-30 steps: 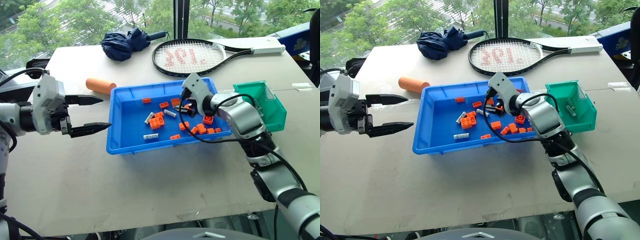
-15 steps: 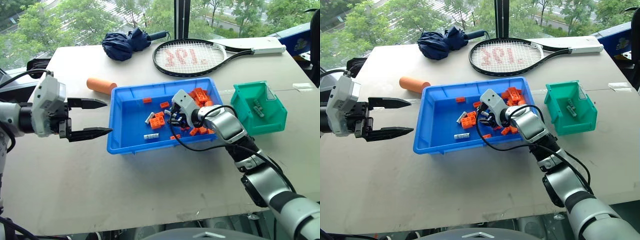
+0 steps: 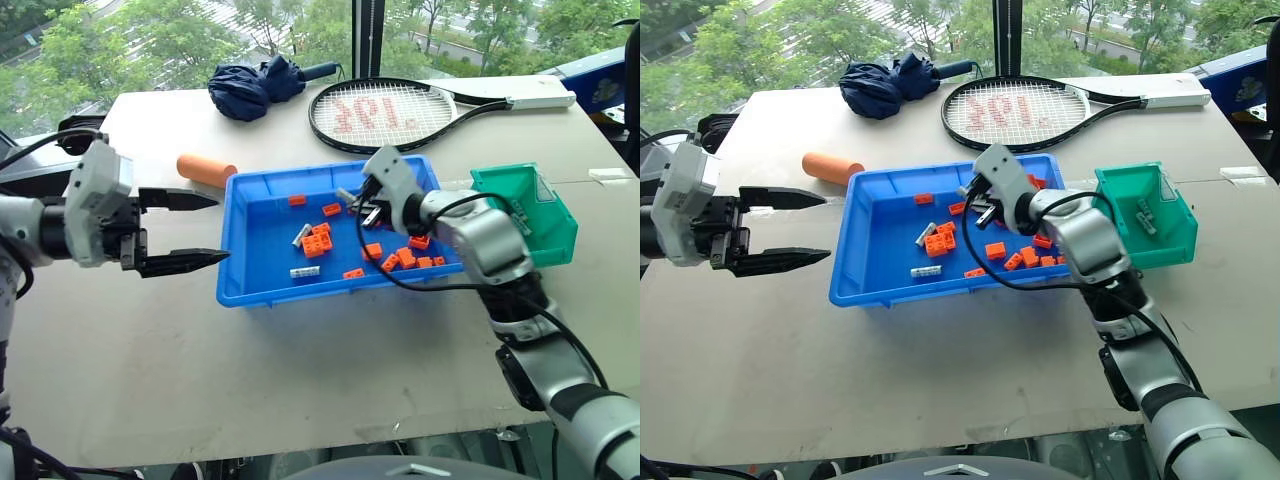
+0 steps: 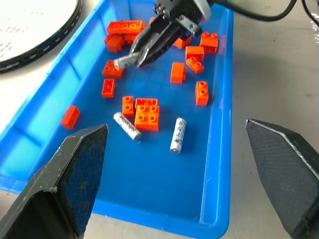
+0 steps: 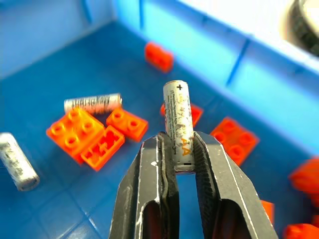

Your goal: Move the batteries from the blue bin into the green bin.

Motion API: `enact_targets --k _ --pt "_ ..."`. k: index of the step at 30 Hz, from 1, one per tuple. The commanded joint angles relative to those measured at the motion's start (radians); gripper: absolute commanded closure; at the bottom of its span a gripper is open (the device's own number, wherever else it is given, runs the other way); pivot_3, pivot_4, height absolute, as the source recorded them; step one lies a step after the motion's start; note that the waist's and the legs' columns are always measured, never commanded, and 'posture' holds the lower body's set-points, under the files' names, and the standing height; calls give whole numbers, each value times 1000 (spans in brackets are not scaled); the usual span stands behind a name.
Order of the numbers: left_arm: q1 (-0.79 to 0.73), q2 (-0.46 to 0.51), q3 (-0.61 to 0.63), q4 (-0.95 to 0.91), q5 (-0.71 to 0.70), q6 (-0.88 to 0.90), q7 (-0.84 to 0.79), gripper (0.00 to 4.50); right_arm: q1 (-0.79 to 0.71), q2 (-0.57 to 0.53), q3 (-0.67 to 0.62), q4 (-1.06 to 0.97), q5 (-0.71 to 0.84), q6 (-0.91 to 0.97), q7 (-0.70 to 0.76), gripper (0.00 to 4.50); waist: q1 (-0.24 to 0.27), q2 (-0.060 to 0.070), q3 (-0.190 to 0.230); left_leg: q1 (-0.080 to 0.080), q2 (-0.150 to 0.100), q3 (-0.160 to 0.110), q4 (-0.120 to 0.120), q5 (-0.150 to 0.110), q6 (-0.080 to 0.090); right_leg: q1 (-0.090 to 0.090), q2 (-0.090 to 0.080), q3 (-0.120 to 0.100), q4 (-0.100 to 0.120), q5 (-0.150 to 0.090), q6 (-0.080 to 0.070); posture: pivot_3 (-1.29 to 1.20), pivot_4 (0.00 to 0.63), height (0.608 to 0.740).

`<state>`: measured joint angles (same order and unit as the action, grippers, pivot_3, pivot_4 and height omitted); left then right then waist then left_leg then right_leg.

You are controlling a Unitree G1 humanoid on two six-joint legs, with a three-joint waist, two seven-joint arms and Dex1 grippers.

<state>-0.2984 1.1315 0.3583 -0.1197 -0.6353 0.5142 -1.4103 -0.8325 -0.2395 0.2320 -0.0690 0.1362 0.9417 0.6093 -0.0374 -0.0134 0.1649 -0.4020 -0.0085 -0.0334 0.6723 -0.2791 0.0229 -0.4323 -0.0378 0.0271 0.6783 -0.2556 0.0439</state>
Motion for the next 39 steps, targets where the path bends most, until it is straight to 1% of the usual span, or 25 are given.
enact_targets --k 1,3,5,8,10,12,16,17,18,19,20,21,22,25,28,31,36,39 --pt "-50 -19 -29 -43 -25 -4 19 0 23 -102 -142 -205 36 106 -24 4419 2 0 0 0 0 0 0 0 0 0 0 0 0 0 0 0 150 740" --pt "-90 -41 -62 -57 -39 3 25 0 47 -190 -227 -277 47 157 -27 4419 8 0 0 0 0 0 0 0 0 0 -1 0 0 0 0 0 150 740" --pt "-136 -65 -91 -55 -48 8 32 0 73 -260 -285 -317 56 189 -31 4419 9 0 0 -1 -1 -1 1 0 1 0 -1 -1 0 0 0 0 150 740" --pt "-241 -121 -156 -30 -51 13 46 0 158 -386 -394 -337 64 216 -20 4419 13 0 0 -1 -1 0 1 -1 2 1 0 -1 0 0 0 0 150 740" --pt "-283 -147 -189 -12 -36 4 44 0 213 -440 -429 -323 64 188 -16 4419 13 0 0 0 -1 0 1 -1 2 1 1 0 0 0 0 0 150 740" --pt "-320 -168 -222 6 -19 -7 35 0 275 -471 -463 -291 62 128 -16 4419 9 0 0 0 -1 2 1 -1 2 1 2 1 0 0 0 0 150 740" --pt "-380 -205 -271 48 8 -26 28 0 348 -474 -488 -213 71 73 -27 4419 -6 0 0 1 0 3 1 -1 2 1 3 3 1 0 0 0 150 740" --pt "-387 -209 -279 55 15 -31 24 0 355 -471 -486 -194 68 57 -33 3730 -5 0 0 1 0 3 1 -1 2 1 4 4 1 0 0 0 150 740" --pt "-391 -208 -285 65 26 -39 18 0 365 -476 -475 -184 62 34 -35 3529 -5 0 0 1 1 3 1 -1 2 1 4 4 1 0 0 0 150 740" --pt "-390 -204 -289 72 35 -47 11 0 368 -477 -469 -182 58 20 -42 3138 -5 0 0 1 0 4 1 -1 2 1 4 4 1 0 0 0 150 740" --pt "-385 -198 -287 77 43 -53 6 0 366 -474 -464 -185 55 3 -53 2845 -5 0 0 1 1 4 1 -1 2 1 4 4 1 0 0 0 150 740" --pt "-380 -193 -284 80 48 -56 3 0 360 -471 -461 -188 55 -10 -59 2293 -5 0 0 1 1 4 1 -1 2 1 4 4 1 0 0 0 150 740" --pt "-370 -187 -278 79 50 -57 1 0 354 -472 -455 -196 64 -12 -51 2115 -5 0 0 1 1 4 1 -1 2 1 4 4 1 0 0 0 150 740" --pt "-327 -178 -240 83 42 -48 12 0 313 -456 -408 -252 133 21 -4 2115 -6 0 0 1 1 4 1 -1 2 1 4 4 1 0 0 0 150 740" --pt "-245 -145 -209 92 55 -62 -1 0 248 -414 -303 -308 205 59 54 2115 -10 0 0 2 2 4 1 -1 2 1 5 5 1 0 0 0 150 740" --pt "-174 -123 -161 89 50 -61 8 0 168 -343 -175 -301 239 48 100 2115 -7 1 0 2 3 4 1 -1 2 1 5 5 1 0 0 0 150 740" --pt "0 -57 -59 67 82 -92 9 0 49 -209 84 -174 190 -121 213 2115 -4 0 0 1 2 3 1 -1 2 1 3 3 0 0 0 0 150 740" --pt "108 -24 3 43 100 -111 -1 0 -11 -137 202 -67 136 -227 269 2115 -2 0 0 1 2 3 1 0 1 1 3 2 0 0 0 0 150 740"
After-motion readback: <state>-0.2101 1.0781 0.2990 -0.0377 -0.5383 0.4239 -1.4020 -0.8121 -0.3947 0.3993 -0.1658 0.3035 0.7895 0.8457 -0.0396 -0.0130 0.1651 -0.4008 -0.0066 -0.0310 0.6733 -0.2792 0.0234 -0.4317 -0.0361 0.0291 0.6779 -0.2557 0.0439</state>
